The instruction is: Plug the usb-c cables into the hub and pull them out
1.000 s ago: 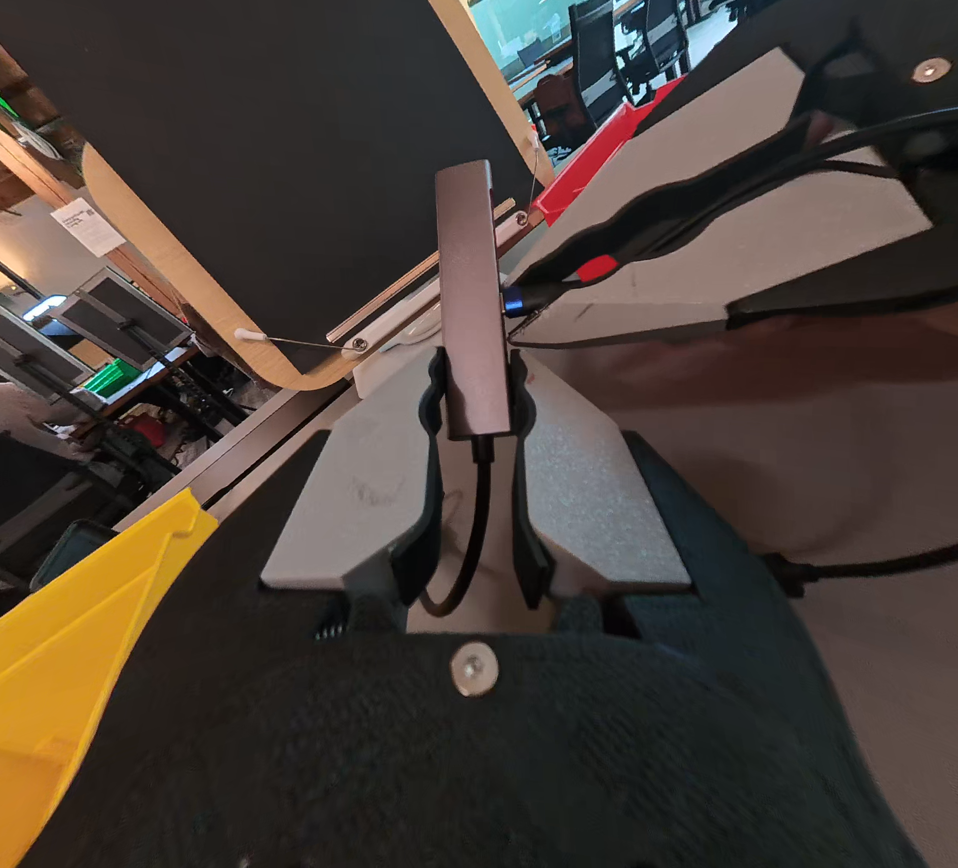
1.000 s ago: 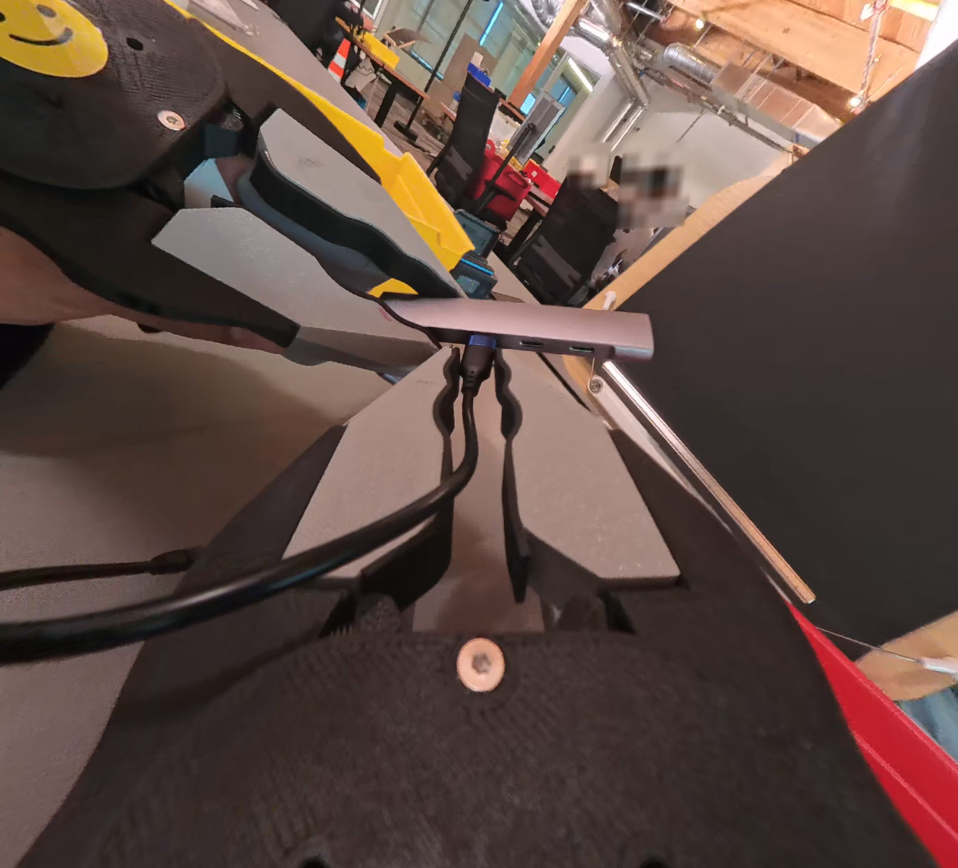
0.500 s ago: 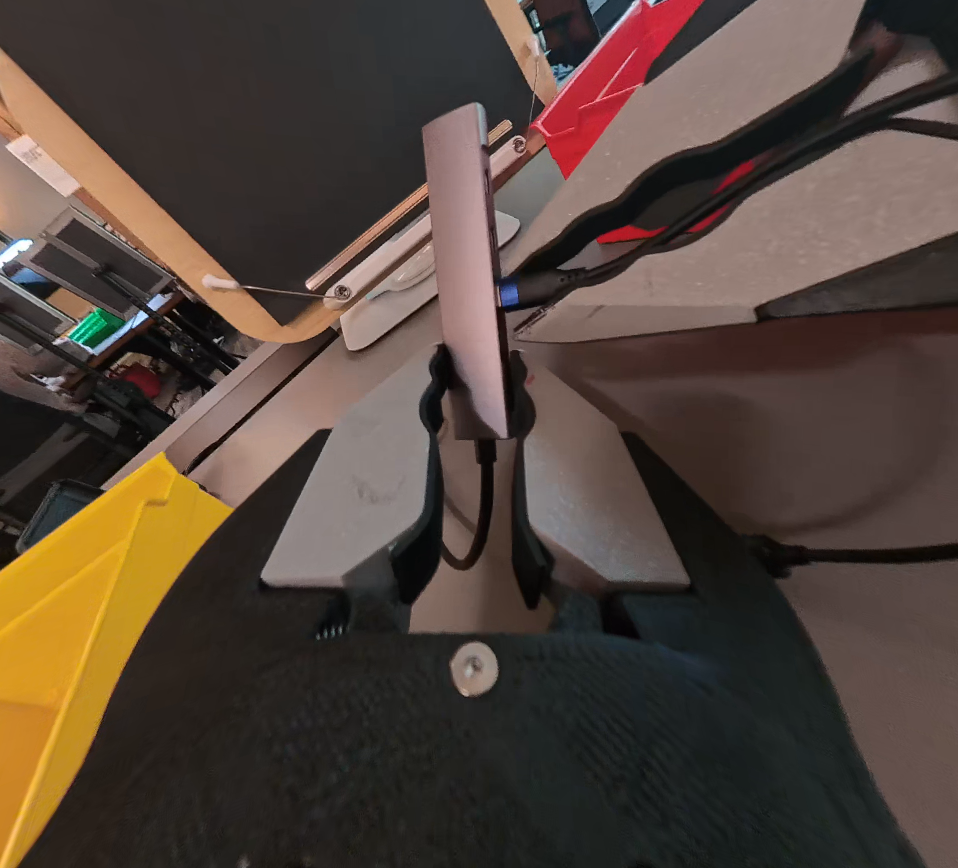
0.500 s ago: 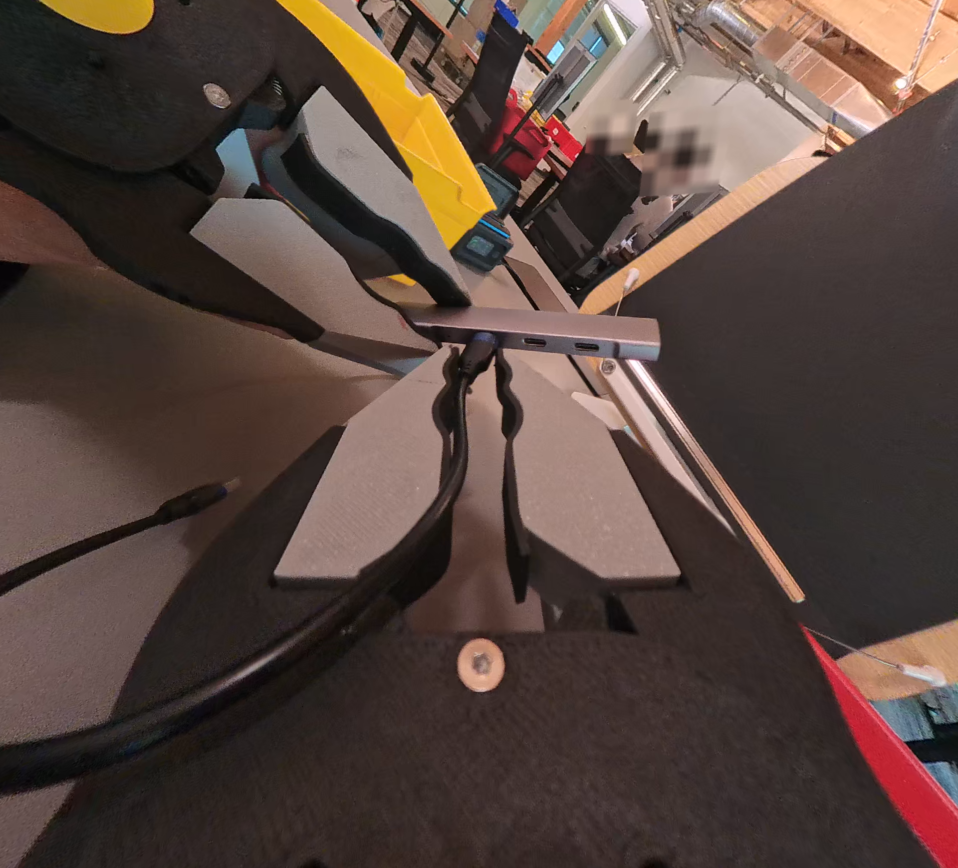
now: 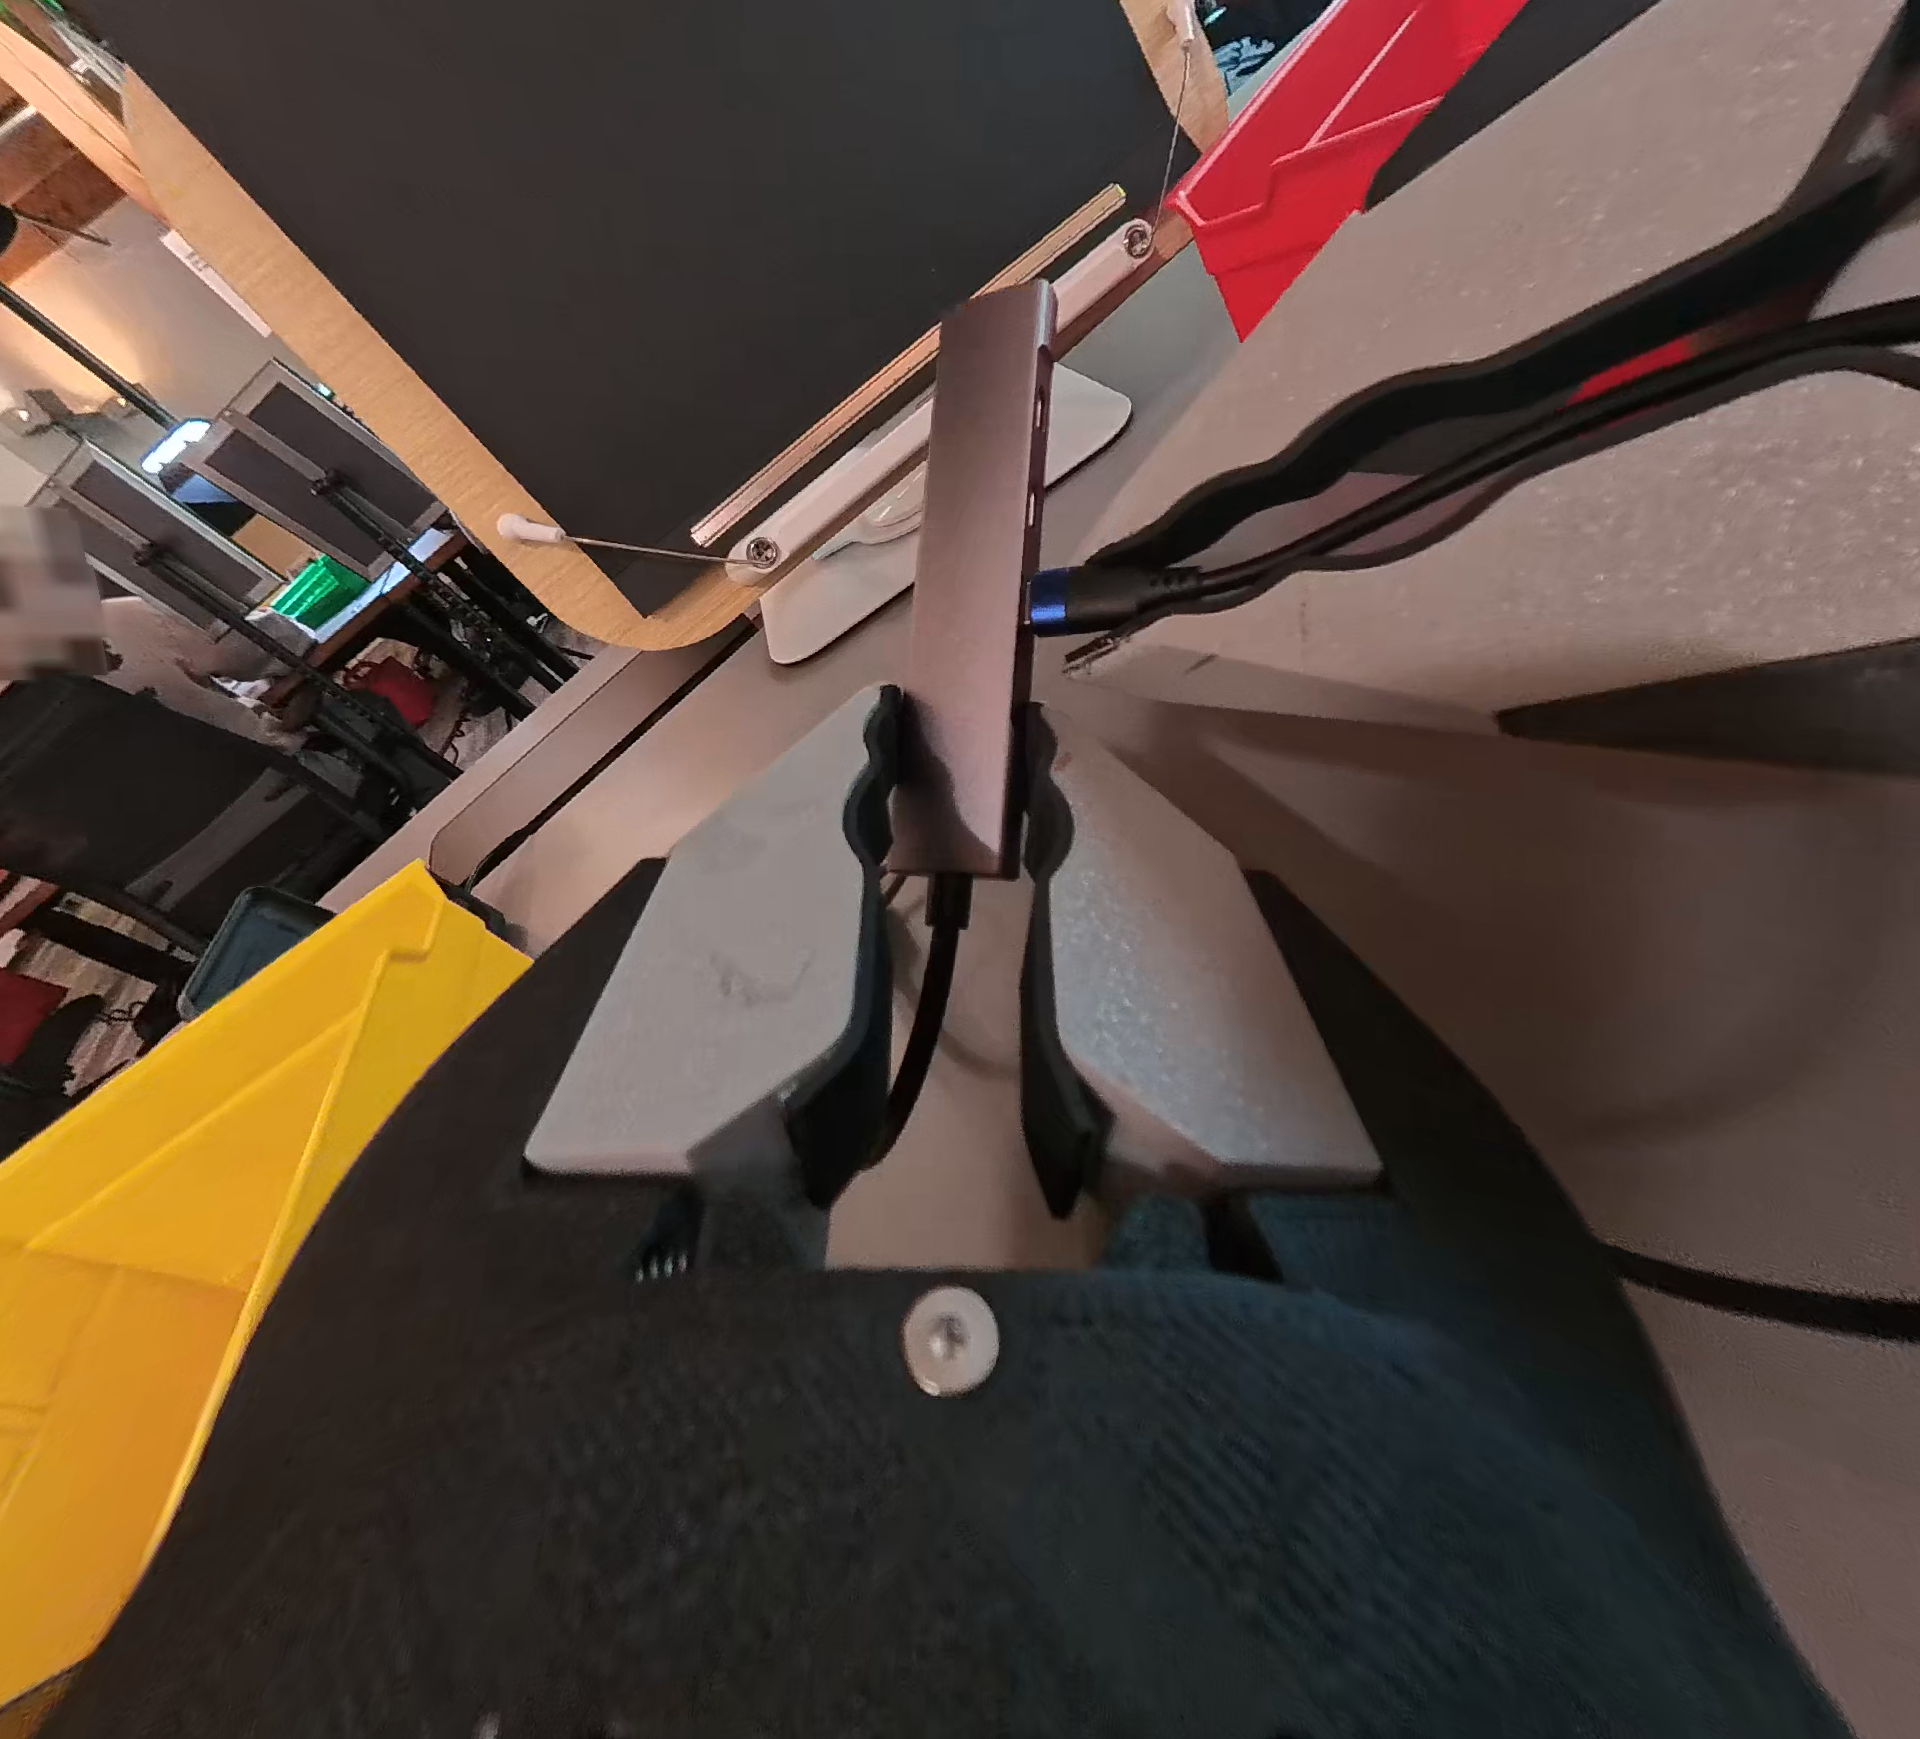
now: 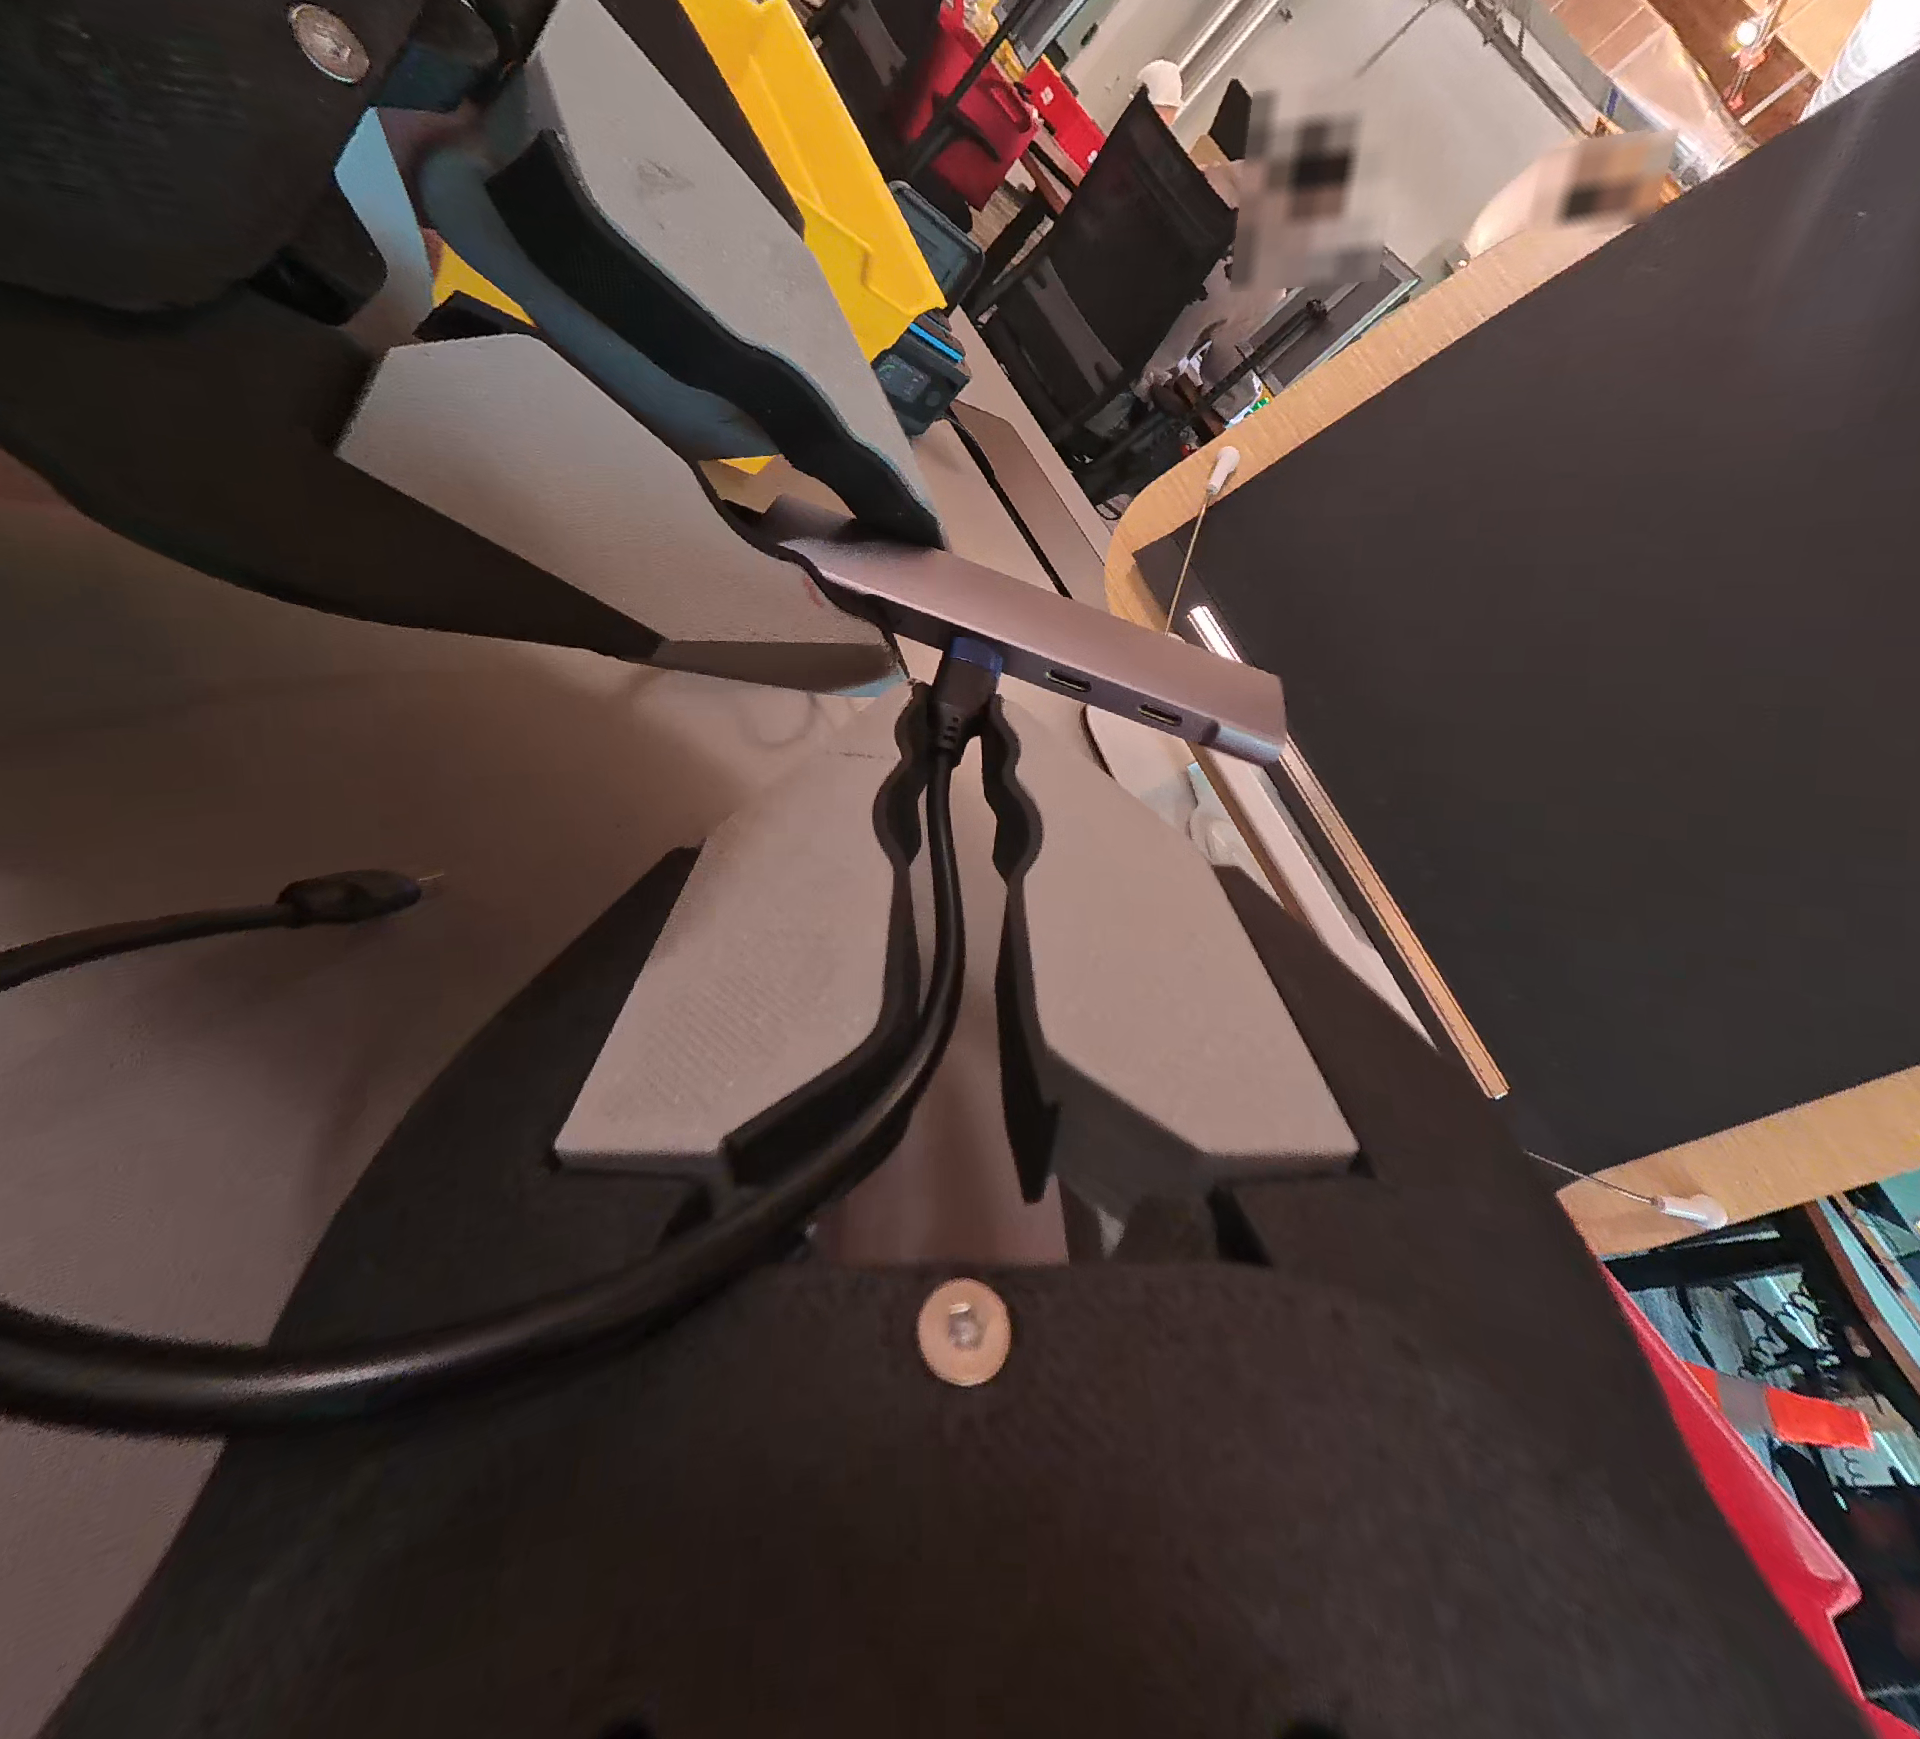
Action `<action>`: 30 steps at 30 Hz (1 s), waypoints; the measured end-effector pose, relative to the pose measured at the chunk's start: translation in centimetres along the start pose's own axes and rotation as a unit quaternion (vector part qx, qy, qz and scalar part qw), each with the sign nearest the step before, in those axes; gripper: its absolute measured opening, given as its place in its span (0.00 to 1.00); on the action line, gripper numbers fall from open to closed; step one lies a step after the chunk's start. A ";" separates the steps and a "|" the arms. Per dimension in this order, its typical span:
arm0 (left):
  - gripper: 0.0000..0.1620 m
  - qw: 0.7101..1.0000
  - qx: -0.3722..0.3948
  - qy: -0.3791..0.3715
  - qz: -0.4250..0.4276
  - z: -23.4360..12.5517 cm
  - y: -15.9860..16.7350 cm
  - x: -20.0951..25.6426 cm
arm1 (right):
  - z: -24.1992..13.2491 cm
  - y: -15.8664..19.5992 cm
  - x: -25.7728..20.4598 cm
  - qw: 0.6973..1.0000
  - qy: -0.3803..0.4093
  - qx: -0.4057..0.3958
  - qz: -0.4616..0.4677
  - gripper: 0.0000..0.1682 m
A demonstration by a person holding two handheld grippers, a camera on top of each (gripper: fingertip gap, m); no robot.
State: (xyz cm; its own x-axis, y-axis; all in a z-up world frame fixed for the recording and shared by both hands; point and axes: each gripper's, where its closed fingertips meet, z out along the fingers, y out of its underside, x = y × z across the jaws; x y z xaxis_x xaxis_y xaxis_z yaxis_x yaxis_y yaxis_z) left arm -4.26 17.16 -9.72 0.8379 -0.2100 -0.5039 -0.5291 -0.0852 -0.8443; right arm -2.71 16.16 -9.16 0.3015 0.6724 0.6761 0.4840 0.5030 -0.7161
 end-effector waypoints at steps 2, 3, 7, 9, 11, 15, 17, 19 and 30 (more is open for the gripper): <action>0.12 1.000 0.000 -0.002 -0.001 0.1 0.0 0.0 | 0.0 0.0 0.1 1.000 0.003 -0.001 0.004 0.04; 0.12 1.000 0.001 -0.004 -0.001 0.1 0.0 -0.1 | 0.0 0.0 0.1 1.000 0.004 0.001 0.007 0.04; 0.12 1.000 0.004 -0.011 -0.002 0.0 -0.2 -0.3 | 0.0 -0.1 0.2 1.000 0.009 0.001 0.005 0.04; 0.12 1.000 0.006 -0.011 -0.006 0.0 -0.2 -0.3 | 0.0 -0.2 0.2 1.000 0.010 0.002 0.006 0.04; 0.12 1.000 0.006 -0.015 -0.002 0.0 -0.3 -0.3 | 0.0 -0.2 0.2 1.000 0.011 0.002 0.006 0.04; 0.12 1.000 0.006 -0.018 0.004 0.0 -0.3 -0.2 | -0.1 -0.1 0.2 1.000 0.012 0.002 0.009 0.04; 0.13 1.000 0.004 -0.017 0.002 0.1 -0.3 -0.2 | -0.1 -0.1 0.2 1.000 0.009 0.003 0.017 0.04; 0.12 1.000 0.006 -0.020 0.005 0.1 -0.3 -0.2 | -0.1 -0.1 0.3 1.000 0.010 0.004 0.019 0.04; 0.12 0.998 0.013 -0.041 -0.043 -0.3 0.7 -3.0 | 0.7 3.2 -0.9 0.994 -0.041 -0.064 0.077 0.10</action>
State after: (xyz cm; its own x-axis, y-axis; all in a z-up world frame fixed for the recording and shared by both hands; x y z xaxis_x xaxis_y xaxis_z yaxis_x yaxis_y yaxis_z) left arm -7.17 17.43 -8.79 0.8889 -0.1221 -0.4415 -0.4517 -0.0735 -0.8891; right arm -2.04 17.55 -12.15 0.3154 0.7807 0.5395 0.5396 0.3201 -0.7787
